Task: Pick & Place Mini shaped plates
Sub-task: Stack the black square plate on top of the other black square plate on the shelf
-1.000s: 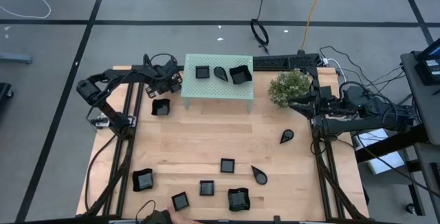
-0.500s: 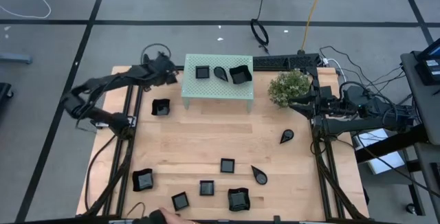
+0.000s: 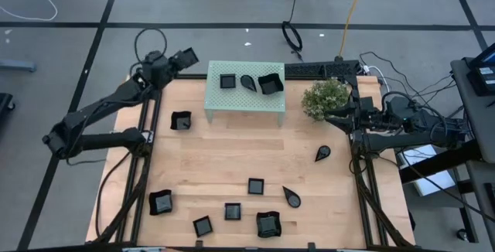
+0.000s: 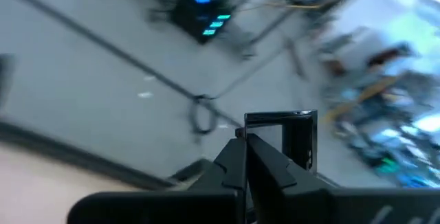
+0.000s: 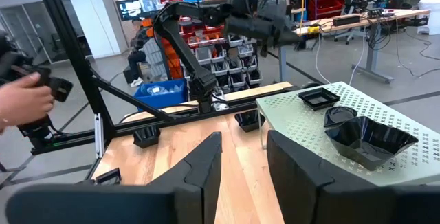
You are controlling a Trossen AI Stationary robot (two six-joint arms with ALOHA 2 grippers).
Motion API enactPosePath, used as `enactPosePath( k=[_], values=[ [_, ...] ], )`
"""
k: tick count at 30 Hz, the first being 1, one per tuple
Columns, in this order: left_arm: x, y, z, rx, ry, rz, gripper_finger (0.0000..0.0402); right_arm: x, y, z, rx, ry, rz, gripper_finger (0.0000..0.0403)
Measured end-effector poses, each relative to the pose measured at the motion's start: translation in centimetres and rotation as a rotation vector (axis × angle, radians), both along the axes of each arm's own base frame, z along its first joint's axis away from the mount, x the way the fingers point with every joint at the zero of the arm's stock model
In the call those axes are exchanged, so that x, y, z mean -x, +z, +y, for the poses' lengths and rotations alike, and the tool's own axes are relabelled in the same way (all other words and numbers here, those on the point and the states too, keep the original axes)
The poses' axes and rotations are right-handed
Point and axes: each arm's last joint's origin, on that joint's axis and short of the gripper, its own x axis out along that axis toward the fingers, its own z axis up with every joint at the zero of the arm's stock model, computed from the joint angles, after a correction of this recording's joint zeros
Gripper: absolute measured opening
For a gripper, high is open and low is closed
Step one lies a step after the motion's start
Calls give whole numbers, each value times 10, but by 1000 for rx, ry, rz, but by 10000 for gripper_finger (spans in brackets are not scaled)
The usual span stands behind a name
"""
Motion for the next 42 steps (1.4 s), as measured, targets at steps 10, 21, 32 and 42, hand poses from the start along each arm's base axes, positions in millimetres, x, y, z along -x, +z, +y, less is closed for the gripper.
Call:
enactPosePath(
  k=[10, 21, 32, 42],
  values=[
    [-50, -1, -13, -65, -254, -99, 9, 0, 0, 0, 0, 0, 0, 105],
    [-88, 8, 2, 76, -359, 91, 4, 0, 0, 0, 0, 0, 0, 105],
    [-113, -1, 12, 215, -452, 184, 4, 0, 0, 0, 0, 0, 0, 105],
    [-109, -8, 9, 294, -438, 230, 6, 0, 0, 0, 0, 0, 0, 105]
  ],
)
